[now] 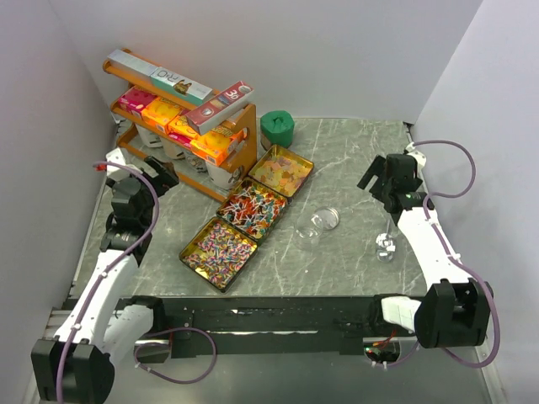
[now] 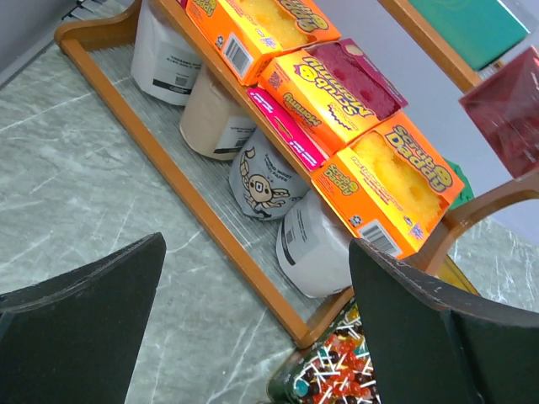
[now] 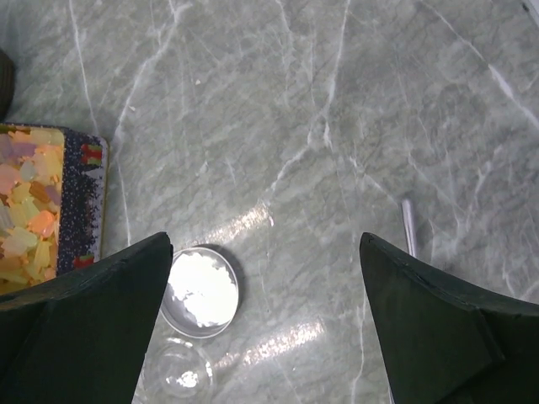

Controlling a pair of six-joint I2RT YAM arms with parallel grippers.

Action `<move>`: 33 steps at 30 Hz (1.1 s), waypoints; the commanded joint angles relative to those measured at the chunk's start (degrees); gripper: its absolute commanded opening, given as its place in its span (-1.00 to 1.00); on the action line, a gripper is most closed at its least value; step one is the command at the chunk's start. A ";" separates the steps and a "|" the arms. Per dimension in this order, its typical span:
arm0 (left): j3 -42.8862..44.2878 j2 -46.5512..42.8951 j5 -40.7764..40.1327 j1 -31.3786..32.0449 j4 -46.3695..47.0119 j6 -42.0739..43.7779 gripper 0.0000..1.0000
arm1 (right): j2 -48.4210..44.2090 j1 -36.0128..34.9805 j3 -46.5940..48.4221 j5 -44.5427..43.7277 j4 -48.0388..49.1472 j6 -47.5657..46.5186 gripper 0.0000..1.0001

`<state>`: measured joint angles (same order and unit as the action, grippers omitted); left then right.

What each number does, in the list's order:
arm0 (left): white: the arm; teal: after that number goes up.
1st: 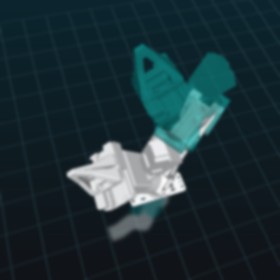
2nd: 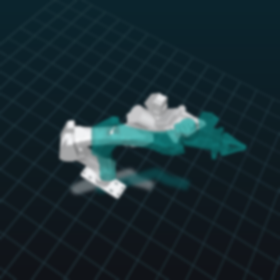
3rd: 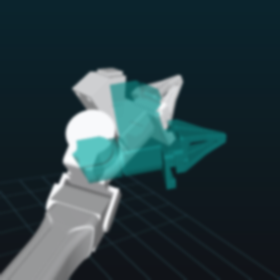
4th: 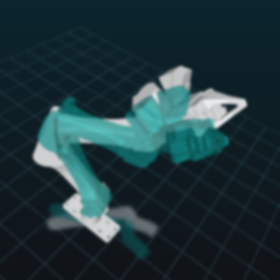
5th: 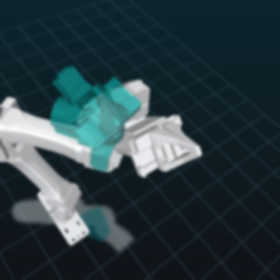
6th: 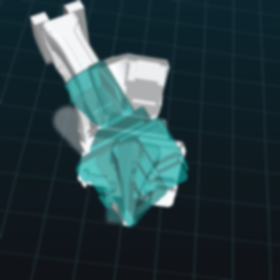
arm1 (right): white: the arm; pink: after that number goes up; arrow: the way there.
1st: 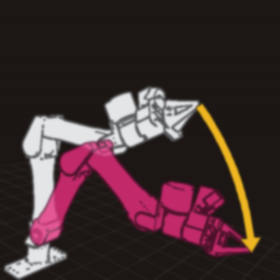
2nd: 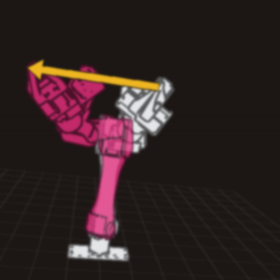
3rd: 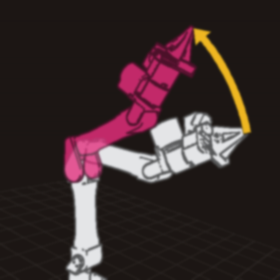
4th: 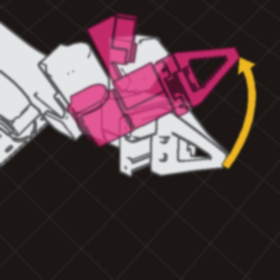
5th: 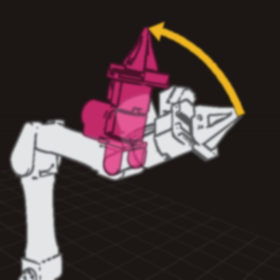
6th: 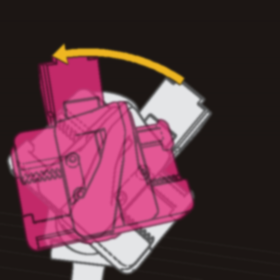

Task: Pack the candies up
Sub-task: Pick up the spatula from the center of the board.

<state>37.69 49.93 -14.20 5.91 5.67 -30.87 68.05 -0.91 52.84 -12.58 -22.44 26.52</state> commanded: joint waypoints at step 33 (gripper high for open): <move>-3.50 -2.73 16.92 6.83 2.94 8.72 0.93 | 23.61 10.92 7.37 -2.37 -20.72 6.00 0.65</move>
<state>33.93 46.65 -2.81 11.70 6.33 -24.47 89.41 8.73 59.83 -14.70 -44.82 32.38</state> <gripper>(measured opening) 0.966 0.868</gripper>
